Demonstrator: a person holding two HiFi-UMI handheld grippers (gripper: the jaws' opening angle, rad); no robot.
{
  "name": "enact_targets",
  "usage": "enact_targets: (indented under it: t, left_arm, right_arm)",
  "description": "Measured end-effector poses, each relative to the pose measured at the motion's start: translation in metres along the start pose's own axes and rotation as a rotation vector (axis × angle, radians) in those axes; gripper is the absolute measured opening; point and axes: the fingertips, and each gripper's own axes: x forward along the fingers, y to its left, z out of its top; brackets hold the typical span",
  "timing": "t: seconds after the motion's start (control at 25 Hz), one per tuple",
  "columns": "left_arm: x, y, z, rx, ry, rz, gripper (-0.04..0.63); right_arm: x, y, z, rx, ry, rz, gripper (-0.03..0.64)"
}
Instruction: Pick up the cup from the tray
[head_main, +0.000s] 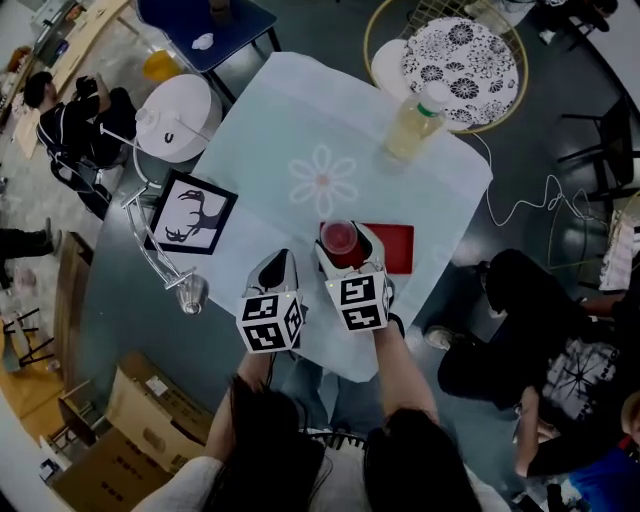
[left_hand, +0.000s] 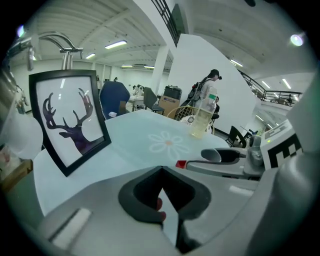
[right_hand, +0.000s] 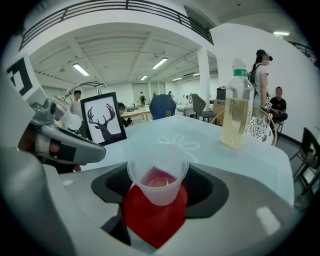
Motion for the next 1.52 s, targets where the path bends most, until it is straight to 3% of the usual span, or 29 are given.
enact_targets:
  t: [0.28, 0.52, 0.8, 1.16, 1.52]
  left_arm:
    - [0.002, -0.009, 0.016, -0.021, -0.031, -0.03, 0.0]
    - [0.002, -0.028, 0.028, -0.017, -0.047, -0.068, 0.0]
    - [0.013, -0.042, 0.041, -0.008, -0.06, -0.059, 0.0]
    - [0.039, -0.06, 0.045, -0.013, -0.045, -0.067, 0.0]
    - [0.054, -0.063, 0.051, -0.027, -0.032, -0.037, 0.0]
  right_arm:
    - [-0.013, -0.012, 0.018, 0.041, -0.036, -0.02, 0.327]
    - [-0.028, -0.041, 0.038, 0.057, -0.067, -0.075, 0.325]
    - [-0.033, -0.088, 0.047, 0.064, -0.083, -0.135, 0.321]
    - [-0.022, -0.146, 0.036, 0.103, -0.063, -0.177, 0.318]
    - [-0.006, -0.159, 0.012, 0.086, -0.019, -0.165, 0.318]
